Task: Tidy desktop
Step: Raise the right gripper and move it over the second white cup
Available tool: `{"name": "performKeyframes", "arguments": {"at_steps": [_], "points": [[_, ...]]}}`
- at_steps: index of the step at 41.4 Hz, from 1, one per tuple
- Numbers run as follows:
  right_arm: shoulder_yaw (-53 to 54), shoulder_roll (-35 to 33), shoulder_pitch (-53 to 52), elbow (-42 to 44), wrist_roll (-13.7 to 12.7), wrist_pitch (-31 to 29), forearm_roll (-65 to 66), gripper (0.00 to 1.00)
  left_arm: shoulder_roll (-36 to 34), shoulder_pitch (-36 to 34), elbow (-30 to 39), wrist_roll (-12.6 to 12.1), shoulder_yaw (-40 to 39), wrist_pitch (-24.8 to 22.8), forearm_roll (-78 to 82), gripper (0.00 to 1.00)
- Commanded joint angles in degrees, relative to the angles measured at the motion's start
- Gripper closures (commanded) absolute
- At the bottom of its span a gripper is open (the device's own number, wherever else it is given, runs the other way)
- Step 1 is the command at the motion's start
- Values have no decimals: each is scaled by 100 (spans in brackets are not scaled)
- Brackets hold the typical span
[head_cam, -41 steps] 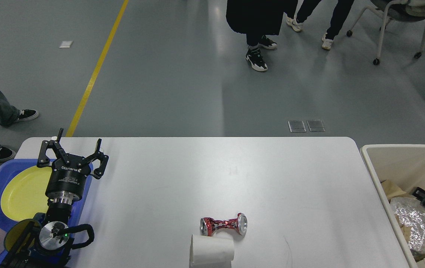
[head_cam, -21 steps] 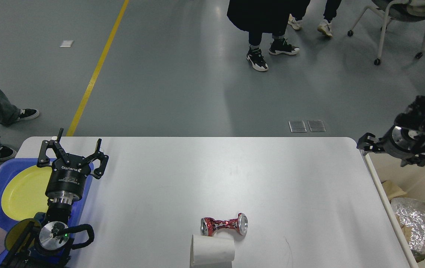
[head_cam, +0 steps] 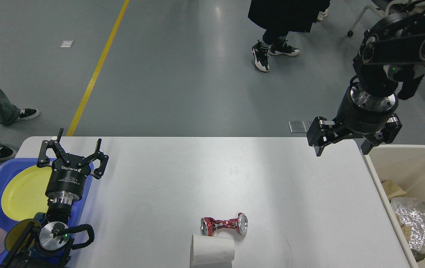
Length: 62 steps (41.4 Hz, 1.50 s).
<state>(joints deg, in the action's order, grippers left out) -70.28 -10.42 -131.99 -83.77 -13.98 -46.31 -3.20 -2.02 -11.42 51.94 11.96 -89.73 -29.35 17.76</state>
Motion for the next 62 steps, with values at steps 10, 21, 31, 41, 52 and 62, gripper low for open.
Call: {"name": "performKeyframes", "arguments": {"at_steps": [10, 21, 31, 41, 52, 62], "points": [[58, 58, -556, -632, 26, 0, -550, 0, 0, 0, 0, -1, 0, 0, -1, 3], [216, 49, -636, -606, 53, -1, -559, 0, 0, 0, 0, -1, 0, 8, -1, 3], [910, 67, -372, -571, 44, 26, -506, 0, 0, 0, 0, -1, 0, 0, -1, 3], [2000, 453, 647, -105, 53, 262, 160, 2, 0, 0, 0, -1, 0, 0, -1, 3], [3247, 735, 1658, -131, 97, 1001, 2682, 7, 0, 0, 0, -1, 0, 0, -1, 3], [4092, 1130, 2817, -122, 106, 1687, 4467, 6, 0, 0, 0, -1, 0, 0, -1, 3]]}}
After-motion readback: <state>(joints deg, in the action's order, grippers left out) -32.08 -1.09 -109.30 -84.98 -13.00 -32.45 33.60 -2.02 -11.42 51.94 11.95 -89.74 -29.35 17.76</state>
